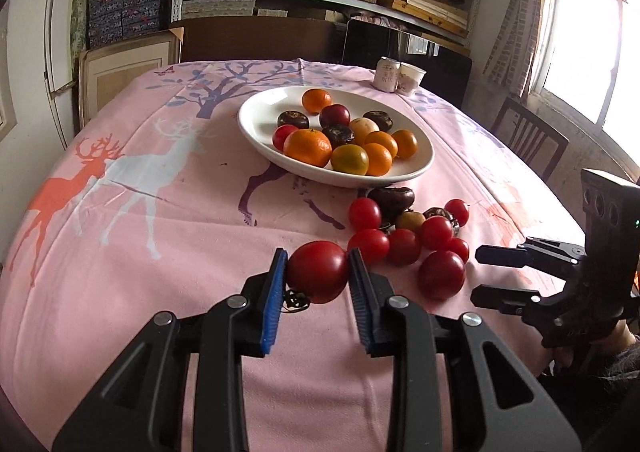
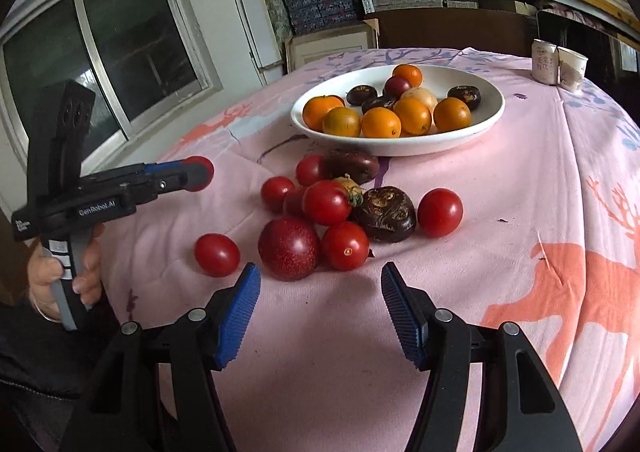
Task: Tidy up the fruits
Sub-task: 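Grasp a red tomato with the left tool while the right tool grasps a red plum, then place both held fruits on the white plate and open both tools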
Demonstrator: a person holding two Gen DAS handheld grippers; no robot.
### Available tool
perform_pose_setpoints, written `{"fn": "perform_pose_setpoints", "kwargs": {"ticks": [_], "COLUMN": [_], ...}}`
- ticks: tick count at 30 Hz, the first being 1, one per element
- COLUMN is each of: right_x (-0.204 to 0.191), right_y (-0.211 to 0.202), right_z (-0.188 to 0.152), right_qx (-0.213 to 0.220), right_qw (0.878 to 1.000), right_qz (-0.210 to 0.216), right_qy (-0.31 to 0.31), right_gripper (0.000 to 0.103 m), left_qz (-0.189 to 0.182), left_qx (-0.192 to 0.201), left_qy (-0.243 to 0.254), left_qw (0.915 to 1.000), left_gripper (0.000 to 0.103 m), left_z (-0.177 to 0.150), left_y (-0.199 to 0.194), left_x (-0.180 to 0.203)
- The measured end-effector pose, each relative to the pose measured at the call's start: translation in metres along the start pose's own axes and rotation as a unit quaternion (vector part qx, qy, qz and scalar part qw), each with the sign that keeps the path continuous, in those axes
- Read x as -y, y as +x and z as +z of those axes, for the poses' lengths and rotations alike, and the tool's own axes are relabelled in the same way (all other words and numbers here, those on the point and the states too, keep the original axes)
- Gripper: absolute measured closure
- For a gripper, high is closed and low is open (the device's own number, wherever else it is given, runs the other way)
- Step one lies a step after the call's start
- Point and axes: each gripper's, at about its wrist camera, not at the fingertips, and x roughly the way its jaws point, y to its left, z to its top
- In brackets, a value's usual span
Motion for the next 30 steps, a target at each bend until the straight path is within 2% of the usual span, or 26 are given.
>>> {"fn": "perform_pose_setpoints", "kwargs": {"ticks": [4, 8, 11, 17, 19, 20, 24, 26, 30], "right_x": [0.001, -0.015, -0.026, -0.031, -0.034, -0.034, -0.026, -0.022, -0.005], "right_y": [-0.003, -0.006, 0.002, 0.022, 0.027, 0.027, 0.018, 0.007, -0.015], "right_z": [0.007, 0.007, 0.008, 0.021, 0.023, 0.022, 0.019, 0.022, 0.045], "right_qx": [0.002, -0.006, -0.013, -0.024, -0.026, -0.027, -0.023, -0.011, 0.026], "right_qw": [1.000, 0.999, 0.999, 1.000, 1.000, 1.000, 0.999, 0.998, 0.996], "right_qz": [0.014, 0.043, 0.031, 0.005, -0.008, -0.008, 0.022, 0.050, 0.063], "right_qy": [0.027, 0.015, -0.001, 0.018, 0.009, 0.004, 0.022, 0.034, 0.054], "right_gripper": [0.042, 0.042, 0.042, 0.042, 0.052, 0.065, 0.065, 0.065, 0.065], "left_qz": [-0.005, -0.005, -0.006, -0.004, -0.003, -0.004, -0.006, -0.012, -0.026], "left_qx": [-0.008, -0.006, -0.006, -0.004, -0.001, 0.001, 0.008, 0.011, 0.021], "left_qy": [-0.002, -0.007, -0.015, -0.008, -0.011, -0.013, -0.017, -0.016, -0.003], "left_qw": [1.0000, 0.9999, 0.9998, 1.0000, 0.9999, 0.9999, 0.9998, 0.9997, 0.9994], "left_gripper": [0.073, 0.073, 0.073, 0.073, 0.073, 0.073, 0.073, 0.073, 0.073], "left_z": [-0.007, -0.011, -0.011, -0.011, -0.012, -0.011, -0.009, -0.005, 0.017], "left_y": [0.004, 0.006, 0.006, 0.005, 0.003, 0.002, -0.003, -0.005, -0.004], "left_x": [-0.002, -0.006, -0.011, -0.009, -0.012, -0.013, -0.015, -0.015, -0.009]}}
